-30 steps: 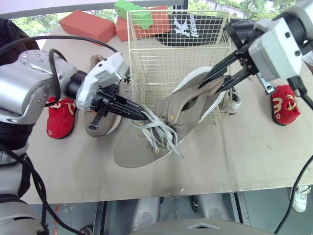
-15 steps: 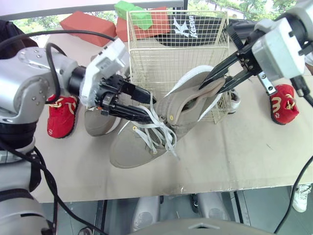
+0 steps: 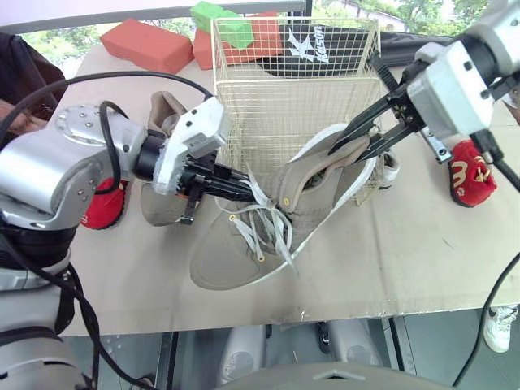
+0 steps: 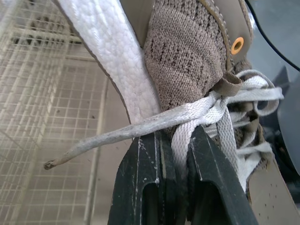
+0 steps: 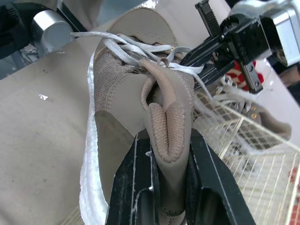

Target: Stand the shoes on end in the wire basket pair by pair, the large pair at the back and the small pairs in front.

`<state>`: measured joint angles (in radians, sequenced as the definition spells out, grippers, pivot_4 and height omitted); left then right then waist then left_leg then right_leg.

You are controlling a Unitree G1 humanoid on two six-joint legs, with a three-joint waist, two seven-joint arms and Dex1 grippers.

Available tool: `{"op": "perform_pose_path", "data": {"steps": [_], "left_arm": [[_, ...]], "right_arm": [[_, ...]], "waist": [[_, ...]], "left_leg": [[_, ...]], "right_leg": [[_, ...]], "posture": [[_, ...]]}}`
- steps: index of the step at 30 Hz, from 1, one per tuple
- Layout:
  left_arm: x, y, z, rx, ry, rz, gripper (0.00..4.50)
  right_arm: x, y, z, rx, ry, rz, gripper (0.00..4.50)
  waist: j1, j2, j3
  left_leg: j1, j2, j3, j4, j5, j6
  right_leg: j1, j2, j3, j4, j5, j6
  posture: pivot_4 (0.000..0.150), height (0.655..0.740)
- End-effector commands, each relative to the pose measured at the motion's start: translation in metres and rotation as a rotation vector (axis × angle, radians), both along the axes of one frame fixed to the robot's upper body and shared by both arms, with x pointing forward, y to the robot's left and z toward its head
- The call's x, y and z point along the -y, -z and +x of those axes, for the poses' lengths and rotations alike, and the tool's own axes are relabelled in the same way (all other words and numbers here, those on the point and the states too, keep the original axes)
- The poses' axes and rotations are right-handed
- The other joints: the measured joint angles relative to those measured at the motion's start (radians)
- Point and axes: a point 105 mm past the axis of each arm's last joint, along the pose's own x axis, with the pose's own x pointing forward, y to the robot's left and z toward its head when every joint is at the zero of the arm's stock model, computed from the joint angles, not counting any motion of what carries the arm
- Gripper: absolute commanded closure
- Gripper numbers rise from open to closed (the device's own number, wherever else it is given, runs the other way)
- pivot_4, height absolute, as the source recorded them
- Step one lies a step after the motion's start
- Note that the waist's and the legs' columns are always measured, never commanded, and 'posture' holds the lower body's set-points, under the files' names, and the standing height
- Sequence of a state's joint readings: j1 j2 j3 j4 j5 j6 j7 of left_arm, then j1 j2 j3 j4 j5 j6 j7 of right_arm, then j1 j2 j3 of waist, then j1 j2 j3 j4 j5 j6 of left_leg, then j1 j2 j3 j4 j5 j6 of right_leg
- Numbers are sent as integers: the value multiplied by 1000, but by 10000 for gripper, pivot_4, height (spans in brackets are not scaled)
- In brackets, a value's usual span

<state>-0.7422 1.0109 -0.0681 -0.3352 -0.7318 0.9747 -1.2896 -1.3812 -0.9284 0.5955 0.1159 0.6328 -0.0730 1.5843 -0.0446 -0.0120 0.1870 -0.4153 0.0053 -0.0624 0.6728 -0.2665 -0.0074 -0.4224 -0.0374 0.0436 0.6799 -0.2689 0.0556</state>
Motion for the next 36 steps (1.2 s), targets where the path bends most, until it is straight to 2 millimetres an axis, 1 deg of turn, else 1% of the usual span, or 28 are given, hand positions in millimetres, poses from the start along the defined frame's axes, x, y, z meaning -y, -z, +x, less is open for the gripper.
{"op": "perform_pose_path", "data": {"steps": [1, 2, 3, 6, 7, 9, 11, 13, 15, 17, 19, 21, 23, 25, 26, 29, 31, 34, 36], "left_arm": [[1, -18, -7, 35, -22, -122, 45000], [-2, -19, -8, 36, -50, -148, 45000], [-5, -19, -9, 40, -79, -180, 45000], [-9, -20, -11, 45, -161, -262, 45000], [-9, -20, -12, 43, -175, -274, 45000], [-9, -20, -15, 46, -195, -301, 45000], [-9, -22, -16, 64, -228, -355, 45000], [-8, -27, -15, 82, -261, -429, 45000], [-9, -31, -10, 137, -326, -477, 45000], [-7, -33, -1, 211, -414, -512, 45000], [-6, -34, 4, 258, -463, -527, 45000], [-3, -40, 9, 296, -510, -585, 45000], [4, -40, 10, 349, -515, -586, 45000], [9, -37, 11, 391, -522, -575, 45000], [11, -37, 11, 400, -523, -576, 45000], [27, -37, 6, 418, -465, -603, 45000], [33, -35, 4, 436, -433, -586, 45000], [38, -34, 1, 449, -400, -592, 45000], [40, -35, 0, 458, -388, -596, 45000]], "right_arm": [[7, -24, 7, -26, 78, 97, 28528], [13, -23, 9, -53, 120, 139, 22409], [20, -22, 12, -93, 176, 199, 19046], [38, -17, 13, -185, 307, 323, 4242], [40, -17, 13, -201, 335, 359, 458], [46, -14, 10, -225, 377, 397, 458], [52, -16, 10, -308, 458, 518, 458], [58, -13, 9, -374, 535, 594, 458], [63, -4, 8, -518, 644, 673, 458], [68, 18, 8, -653, 794, 707, 458], [69, 29, 6, -717, 872, 728, 458], [59, 32, 5, -781, 895, 795, 458], [43, 33, -2, -850, 870, 824, 458], [32, 32, -5, -874, 863, 843, 458], [28, 32, -4, -882, 872, 858, 458], [11, 33, 4, -913, 908, 885, 458], [5, 32, 11, -929, 935, 910, 458], [2, 33, 17, -923, 982, 929, 8793], [1, 35, 17, -902, 996, 916, 18264]], "waist": [[1, 0, 0], [3, 0, 0], [5, -2, -1], [19, -3, -2], [22, -3, -2], [25, -3, -2], [29, -3, -2], [32, -3, -2], [34, -4, -2], [37, -4, -3], [37, -4, -3], [30, -4, -3], [27, -4, -3], [28, -4, -3], [29, -4, -3], [30, -4, -3], [30, -5, -3], [29, -5, -3], [31, -5, -3]], "left_leg": [[0, 0, 0, 0, 0, 0], [0, 0, -1, 0, 0, 0], [-1, 1, -1, 0, 0, 0], [-2, 1, -3, 0, 0, 0], [-2, 1, -3, 1, 0, 0], [-2, 0, -1, 1, 0, 0], [-2, 0, -1, 1, 0, 0], [-2, 0, -2, 1, 0, 0], [-1, 0, -2, 2, 0, 0], [0, 0, -3, 3, 0, 0], [0, 0, -3, 5, 0, 0], [0, -1, -1, 7, -1, 2], [2, -1, 0, 8, -2, 3], [2, -1, 0, 9, -2, 3], [1, -1, 1, 9, -2, 3], [1, -1, 2, 10, -1, 3], [1, -1, 3, 10, -1, 3], [1, -2, 3, 10, -1, 3], [1, -2, 3, 10, -1, 3]], "right_leg": [[0, 0, 0, 0, 0, 0], [0, 0, -1, 0, 0, 0], [0, 0, -1, 0, 0, 0], [1, -2, -3, -1, 0, 0], [1, -3, -3, -1, 0, 0], [0, -4, -1, -1, 0, 0], [0, -4, -1, 0, 0, 0], [0, -4, -2, 0, 0, 0], [1, -4, -2, 1, 0, 0], [3, -4, -3, 1, 0, 0], [4, -4, -3, 1, 1, 1], [5, -4, -2, 2, 2, 2], [6, -3, 0, 2, 3, 3], [7, -1, 0, 2, 4, 3], [7, 0, 0, 2, 4, 3], [8, 0, -1, 1, 4, 3], [8, 0, -1, 1, 4, 3], [8, 1, -1, 1, 4, 3], [8, 1, -1, 1, 4, 3]], "posture": [[1500, 7400], [1500, 7400], [1500, 7400], [1500, 7400], [1500, 7400], [1500, 7400], [1500, 7400], [1500, 7400], [1500, 7400], [1500, 7400], [1500, 7400], [1500, 7400], [1500, 7400], [1500, 7400], [1500, 7400], [1500, 7400], [1500, 7400], [1500, 7400], [1500, 7400]]}}
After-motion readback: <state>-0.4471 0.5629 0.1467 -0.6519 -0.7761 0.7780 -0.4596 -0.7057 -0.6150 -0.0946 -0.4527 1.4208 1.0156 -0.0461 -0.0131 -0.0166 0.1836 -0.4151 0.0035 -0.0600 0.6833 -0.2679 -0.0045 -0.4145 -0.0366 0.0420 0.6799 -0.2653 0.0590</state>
